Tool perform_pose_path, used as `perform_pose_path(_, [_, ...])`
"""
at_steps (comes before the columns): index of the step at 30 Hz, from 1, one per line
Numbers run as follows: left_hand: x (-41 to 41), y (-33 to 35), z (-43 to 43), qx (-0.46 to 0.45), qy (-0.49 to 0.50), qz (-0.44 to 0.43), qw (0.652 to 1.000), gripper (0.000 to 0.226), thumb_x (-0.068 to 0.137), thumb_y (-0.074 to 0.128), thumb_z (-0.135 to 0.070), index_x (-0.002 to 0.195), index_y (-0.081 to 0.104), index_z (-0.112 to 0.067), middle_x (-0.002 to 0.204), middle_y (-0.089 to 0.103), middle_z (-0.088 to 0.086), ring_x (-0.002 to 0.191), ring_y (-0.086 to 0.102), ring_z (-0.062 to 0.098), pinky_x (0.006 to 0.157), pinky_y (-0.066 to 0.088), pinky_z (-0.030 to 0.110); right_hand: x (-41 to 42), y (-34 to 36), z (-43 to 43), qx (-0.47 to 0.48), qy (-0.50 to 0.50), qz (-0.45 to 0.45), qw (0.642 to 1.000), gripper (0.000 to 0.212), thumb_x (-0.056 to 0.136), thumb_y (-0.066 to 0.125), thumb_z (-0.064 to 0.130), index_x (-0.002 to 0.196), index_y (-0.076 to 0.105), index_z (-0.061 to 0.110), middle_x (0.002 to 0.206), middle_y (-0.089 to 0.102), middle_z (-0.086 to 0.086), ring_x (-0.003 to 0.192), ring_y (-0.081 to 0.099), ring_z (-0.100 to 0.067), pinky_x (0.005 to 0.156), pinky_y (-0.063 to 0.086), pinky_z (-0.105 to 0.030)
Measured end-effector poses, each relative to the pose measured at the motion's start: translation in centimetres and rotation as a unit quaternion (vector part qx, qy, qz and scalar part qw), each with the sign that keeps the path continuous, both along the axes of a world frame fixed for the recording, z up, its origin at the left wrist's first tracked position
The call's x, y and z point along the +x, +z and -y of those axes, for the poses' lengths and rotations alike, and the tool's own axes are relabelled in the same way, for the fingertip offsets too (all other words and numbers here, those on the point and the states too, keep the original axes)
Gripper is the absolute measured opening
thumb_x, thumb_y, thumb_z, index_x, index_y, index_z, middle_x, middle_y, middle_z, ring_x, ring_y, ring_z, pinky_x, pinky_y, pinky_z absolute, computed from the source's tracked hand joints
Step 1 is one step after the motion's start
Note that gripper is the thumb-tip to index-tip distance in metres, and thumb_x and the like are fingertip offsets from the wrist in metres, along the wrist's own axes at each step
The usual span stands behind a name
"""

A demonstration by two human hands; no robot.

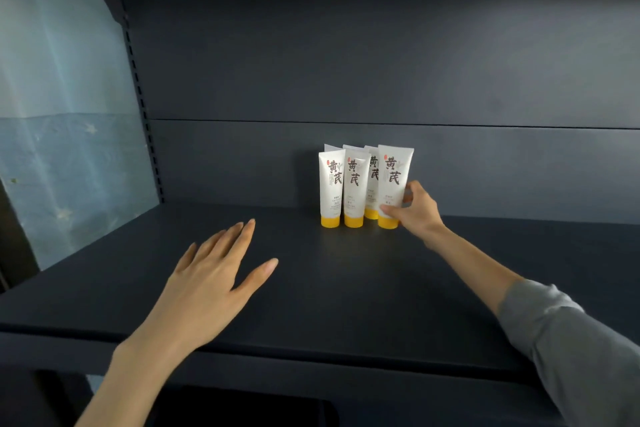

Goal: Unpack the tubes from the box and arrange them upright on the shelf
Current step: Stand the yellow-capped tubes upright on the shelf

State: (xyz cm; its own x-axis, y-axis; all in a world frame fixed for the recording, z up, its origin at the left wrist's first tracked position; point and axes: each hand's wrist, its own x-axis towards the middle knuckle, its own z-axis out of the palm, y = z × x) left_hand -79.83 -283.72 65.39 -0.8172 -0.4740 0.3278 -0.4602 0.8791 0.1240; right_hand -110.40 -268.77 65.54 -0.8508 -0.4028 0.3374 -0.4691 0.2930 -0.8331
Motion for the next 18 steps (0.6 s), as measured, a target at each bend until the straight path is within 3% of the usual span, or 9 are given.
perform_pose_path(4, [0.7, 0.0, -0.1, 0.017, 0.005, -0.006, 1.0, 0.079, 0.074, 0.002, -0.074, 0.142, -0.019, -0.038, 0.158, 0.004, -0.014, 0.145, 0.007, 0.005, 0.117, 0.008, 0.03, -0.6, -0.8, 0.7, 0.018, 0.001, -0.002, 1.0, 0.053, 0.081, 0.074, 0.016, 0.125, 0.045, 0.011, 0.127, 0.056, -0.006, 0.112, 0.055, -0.019, 0.066, 0.044, -0.017])
perform_pose_path(7, [0.9, 0.1, -0.2, 0.028, 0.003, -0.014, 1.0, 0.073, 0.074, 0.003, -0.074, 0.135, -0.02, -0.042, 0.158, 0.005, -0.014, 0.144, 0.009, 0.005, 0.116, 0.01, 0.029, -1.0, -1.0, 1.3, 0.015, -0.001, 0.006, 1.0, 0.054, 0.081, 0.073, 0.016, 0.126, 0.044, 0.01, 0.127, 0.055, -0.007, 0.114, 0.054, -0.02, 0.075, 0.046, -0.024])
perform_pose_path(12, [0.9, 0.2, -0.4, 0.027, 0.005, -0.016, 1.0, 0.077, 0.074, 0.003, -0.075, 0.139, -0.019, -0.04, 0.158, 0.004, -0.014, 0.145, 0.006, 0.004, 0.116, 0.01, 0.028, -1.2, -1.1, 2.0, 0.014, -0.002, 0.016, 1.0, 0.053, 0.081, 0.073, 0.016, 0.125, 0.044, 0.01, 0.125, 0.055, -0.008, 0.105, 0.053, -0.015, 0.077, 0.047, -0.027])
perform_pose_path(18, [1.0, 0.2, -0.6, 0.027, 0.012, -0.015, 0.999, 0.082, 0.074, 0.003, -0.075, 0.145, -0.014, -0.038, 0.158, 0.005, -0.015, 0.145, 0.006, 0.004, 0.116, 0.01, 0.028, -0.9, -1.1, 2.7, 0.014, -0.01, 0.02, 1.0, 0.055, 0.08, 0.074, 0.014, 0.125, 0.043, 0.007, 0.126, 0.055, -0.011, 0.116, 0.055, -0.024, 0.087, 0.05, -0.035])
